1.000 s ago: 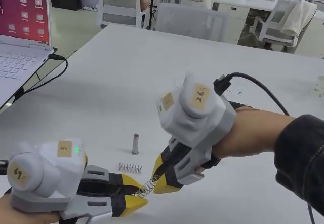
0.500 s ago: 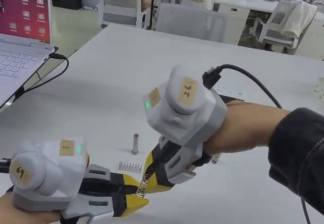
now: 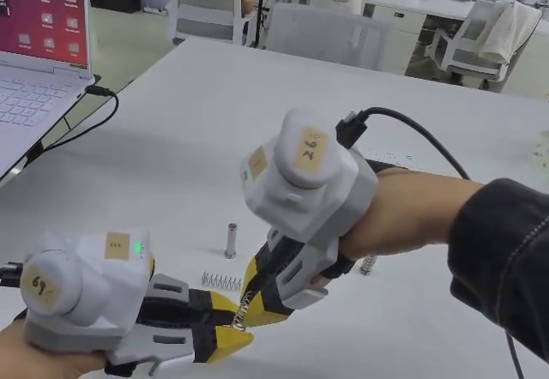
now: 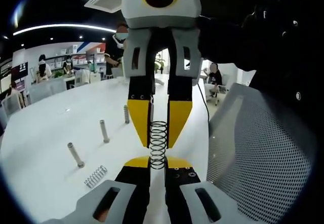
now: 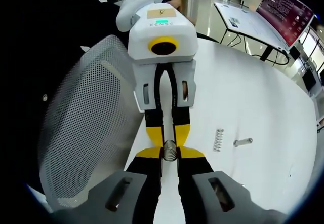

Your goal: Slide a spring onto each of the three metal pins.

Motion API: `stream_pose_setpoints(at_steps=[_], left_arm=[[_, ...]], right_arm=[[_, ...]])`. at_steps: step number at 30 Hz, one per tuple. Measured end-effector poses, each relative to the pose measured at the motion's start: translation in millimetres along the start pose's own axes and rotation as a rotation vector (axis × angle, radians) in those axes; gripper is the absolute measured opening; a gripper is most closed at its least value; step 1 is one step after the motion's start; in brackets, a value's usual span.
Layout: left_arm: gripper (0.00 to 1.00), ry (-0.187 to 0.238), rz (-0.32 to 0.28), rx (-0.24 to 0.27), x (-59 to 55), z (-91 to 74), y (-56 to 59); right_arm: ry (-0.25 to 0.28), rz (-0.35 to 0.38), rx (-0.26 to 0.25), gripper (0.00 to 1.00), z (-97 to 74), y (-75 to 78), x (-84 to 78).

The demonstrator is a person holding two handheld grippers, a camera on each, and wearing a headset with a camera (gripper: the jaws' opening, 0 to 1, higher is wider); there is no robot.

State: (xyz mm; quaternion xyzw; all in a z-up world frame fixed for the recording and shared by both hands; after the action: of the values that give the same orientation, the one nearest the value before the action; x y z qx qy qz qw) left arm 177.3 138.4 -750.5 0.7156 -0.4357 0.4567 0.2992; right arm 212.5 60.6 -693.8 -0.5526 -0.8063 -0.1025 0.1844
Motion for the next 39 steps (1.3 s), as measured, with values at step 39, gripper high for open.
stream_pose_setpoints(at_steps=[39], left_arm=[[0.18, 0.044, -0.058, 0.048, 0.2, -1.0, -8.8]], right_arm=[[-0.023, 0.026, -0.026, 0.09, -8.0, 7.7, -11.5]])
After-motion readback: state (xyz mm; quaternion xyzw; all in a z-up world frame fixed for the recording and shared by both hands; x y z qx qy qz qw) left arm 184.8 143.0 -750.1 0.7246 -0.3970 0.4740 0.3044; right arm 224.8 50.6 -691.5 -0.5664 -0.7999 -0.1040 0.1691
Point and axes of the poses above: the centre of the closed fingertips' face, and the gripper's own axes: z roughly forward along the fingers, y roughly to its right, x roughly out of its top, the point moved 8 cm from there along -z, roughly backward along the fingers, and after that the axes turned 3 degrees about -y, right-handed, at the moved point
